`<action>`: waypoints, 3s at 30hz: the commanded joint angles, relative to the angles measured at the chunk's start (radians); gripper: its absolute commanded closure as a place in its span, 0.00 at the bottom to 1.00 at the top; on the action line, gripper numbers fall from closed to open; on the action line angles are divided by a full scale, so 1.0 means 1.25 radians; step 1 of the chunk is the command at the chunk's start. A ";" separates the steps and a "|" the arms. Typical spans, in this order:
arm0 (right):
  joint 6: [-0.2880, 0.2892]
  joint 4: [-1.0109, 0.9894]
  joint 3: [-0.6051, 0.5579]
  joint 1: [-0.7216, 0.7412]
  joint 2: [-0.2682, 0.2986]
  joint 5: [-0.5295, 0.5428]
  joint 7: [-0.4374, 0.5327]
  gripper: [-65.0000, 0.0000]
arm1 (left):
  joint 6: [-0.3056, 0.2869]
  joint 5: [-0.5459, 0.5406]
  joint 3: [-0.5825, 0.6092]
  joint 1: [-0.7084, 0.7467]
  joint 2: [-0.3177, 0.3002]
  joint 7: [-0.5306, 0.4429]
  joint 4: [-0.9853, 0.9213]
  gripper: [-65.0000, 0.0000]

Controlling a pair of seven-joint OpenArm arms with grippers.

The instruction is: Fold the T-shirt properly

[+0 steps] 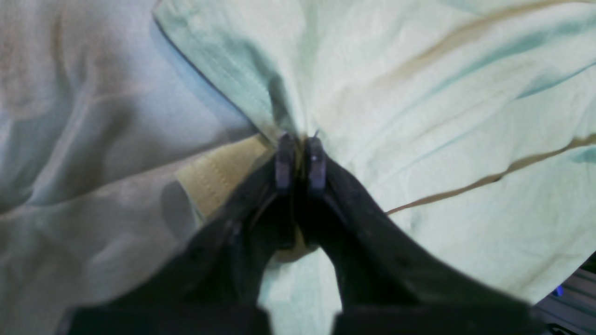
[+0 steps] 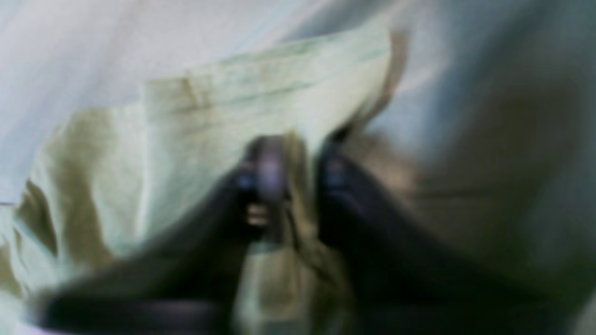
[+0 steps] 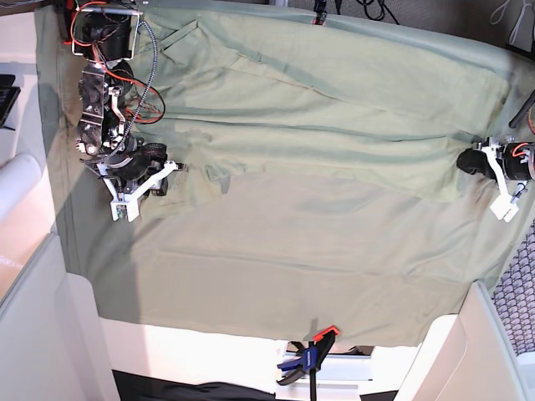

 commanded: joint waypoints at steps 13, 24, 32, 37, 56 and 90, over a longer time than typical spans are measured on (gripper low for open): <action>0.004 0.168 0.000 -0.026 0.010 -0.015 -0.065 1.00 | -0.010 -0.029 -0.009 0.003 -0.060 0.004 0.085 1.00; 0.004 0.613 0.005 -0.296 0.030 0.009 -0.197 1.00 | -0.010 -0.066 -0.009 0.057 -0.139 0.060 0.197 1.00; 0.003 0.773 0.060 -0.456 0.047 0.021 -0.211 1.00 | -0.010 -0.137 -0.009 0.066 -0.164 0.125 0.197 1.00; 0.004 0.819 0.089 -0.540 0.046 0.070 -0.214 1.00 | -0.010 -0.169 -0.009 0.066 -0.164 0.148 0.197 1.00; 0.003 0.841 0.089 -0.605 0.044 0.069 -0.215 0.59 | -0.010 -0.152 -0.056 0.149 -0.169 0.146 0.197 0.60; 0.002 0.841 0.089 -0.605 0.044 0.069 -0.210 0.59 | -0.010 -0.124 -0.270 0.333 0.001 0.100 0.113 0.52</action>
